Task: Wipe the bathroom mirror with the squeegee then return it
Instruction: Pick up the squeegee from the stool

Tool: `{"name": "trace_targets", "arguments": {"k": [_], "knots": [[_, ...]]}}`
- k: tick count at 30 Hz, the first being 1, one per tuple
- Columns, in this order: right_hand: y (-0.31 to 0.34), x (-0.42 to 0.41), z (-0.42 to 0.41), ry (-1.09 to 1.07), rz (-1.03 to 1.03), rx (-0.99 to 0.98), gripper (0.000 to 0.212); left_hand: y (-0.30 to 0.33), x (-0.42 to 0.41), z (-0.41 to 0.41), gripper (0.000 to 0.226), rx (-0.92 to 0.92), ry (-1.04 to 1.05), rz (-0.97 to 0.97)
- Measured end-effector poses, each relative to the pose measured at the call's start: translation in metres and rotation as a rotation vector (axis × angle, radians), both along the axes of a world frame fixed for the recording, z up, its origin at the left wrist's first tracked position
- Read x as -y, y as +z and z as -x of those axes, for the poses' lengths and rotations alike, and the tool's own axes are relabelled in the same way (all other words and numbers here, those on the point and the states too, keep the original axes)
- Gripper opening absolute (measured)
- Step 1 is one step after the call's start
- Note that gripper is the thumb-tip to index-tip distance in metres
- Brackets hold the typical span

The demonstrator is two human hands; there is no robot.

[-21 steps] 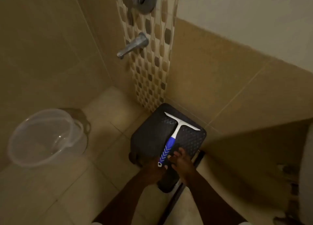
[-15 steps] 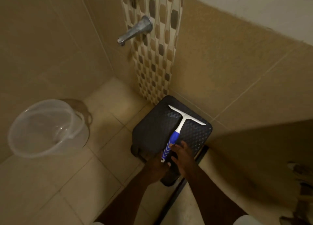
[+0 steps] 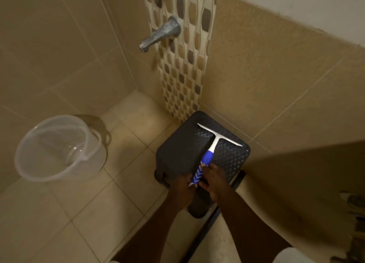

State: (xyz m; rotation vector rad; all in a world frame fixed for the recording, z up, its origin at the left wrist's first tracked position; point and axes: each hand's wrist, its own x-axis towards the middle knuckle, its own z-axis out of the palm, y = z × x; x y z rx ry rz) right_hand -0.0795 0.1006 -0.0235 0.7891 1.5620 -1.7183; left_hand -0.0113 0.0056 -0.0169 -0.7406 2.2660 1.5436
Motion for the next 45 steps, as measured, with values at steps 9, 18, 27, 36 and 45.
{"name": "trace_targets", "arguments": {"k": [9, 18, 27, 36, 45], "knots": [[0.064, -0.010, 0.025, -0.053, -0.098, -0.002, 0.025, 0.064, -0.010, 0.020, 0.018, -0.071, -0.052, 0.002], [0.153, -0.014, 0.002, -0.080, 0.041, -0.058, 0.026, 0.143, -0.003, 0.010, 0.013, -0.075, -0.053, 0.022], [0.285, -0.015, -0.020, -0.026, 0.055, -0.236, 0.020, 0.279, 0.002, 0.016, 0.012, -0.175, 0.024, -0.040], [0.421, -0.010, -0.034, 0.015, 0.087, -0.476, 0.013, 0.399, -0.012, 0.025, 0.019, -0.286, 0.154, -0.202], [0.544, -0.021, -0.057, 0.013, 0.095, -0.720, 0.021, 0.517, -0.023, 0.028, 0.021, -0.486, 0.108, -0.172]]}}
